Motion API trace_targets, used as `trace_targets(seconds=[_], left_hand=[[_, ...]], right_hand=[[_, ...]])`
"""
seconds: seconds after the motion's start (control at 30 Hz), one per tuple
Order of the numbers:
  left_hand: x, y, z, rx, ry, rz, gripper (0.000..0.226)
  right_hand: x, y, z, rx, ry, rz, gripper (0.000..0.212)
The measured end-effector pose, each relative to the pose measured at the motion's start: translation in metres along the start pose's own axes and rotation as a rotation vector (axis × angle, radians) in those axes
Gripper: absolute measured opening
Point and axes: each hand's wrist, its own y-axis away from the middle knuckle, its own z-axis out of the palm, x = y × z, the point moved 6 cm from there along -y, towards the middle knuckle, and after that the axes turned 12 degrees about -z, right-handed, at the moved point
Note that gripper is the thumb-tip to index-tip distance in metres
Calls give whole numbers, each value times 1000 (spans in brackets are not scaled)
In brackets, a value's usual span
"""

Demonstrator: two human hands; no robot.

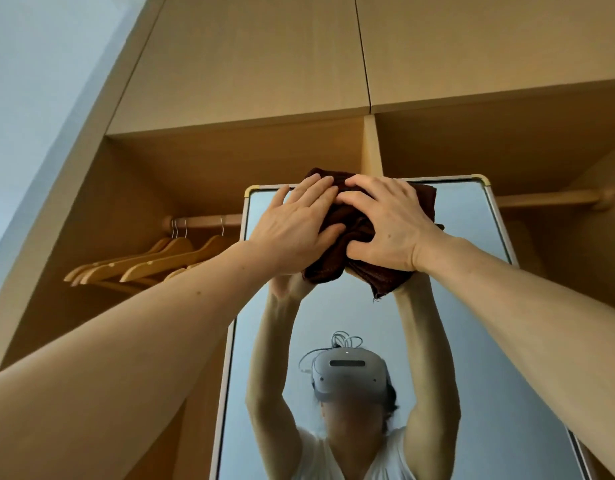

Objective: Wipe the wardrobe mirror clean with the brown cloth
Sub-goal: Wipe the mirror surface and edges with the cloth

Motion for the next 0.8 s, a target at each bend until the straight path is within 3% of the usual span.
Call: trace_targets(seconds=[0.07,0.13,0.23,0.33,0.47,0.6,0.8], left_hand=[[-16,5,-7,52,185,-113,65],[-44,13,-9,65,452,-367,68],[-76,25,3,-63,772,-766,72],[-82,34,14,-211,933,-1031,75],[-88,52,23,-376,1259,-1132,64],[-98,70,28,-396,1669,-1202,70],[-98,86,32,-464,1774,-1328,72]], right_hand=[[-3,-5,1,4,3,-3,64],[-5,-8,2,13,-1,1,63],[-10,-12,3,21,-24,24,63],[-18,-21,7,3,-52,72,65],[-35,-41,24,-165,-44,110,75],[-56,-53,33,-216,-20,91,80],[-87,-39,42,-133,14,40,77]])
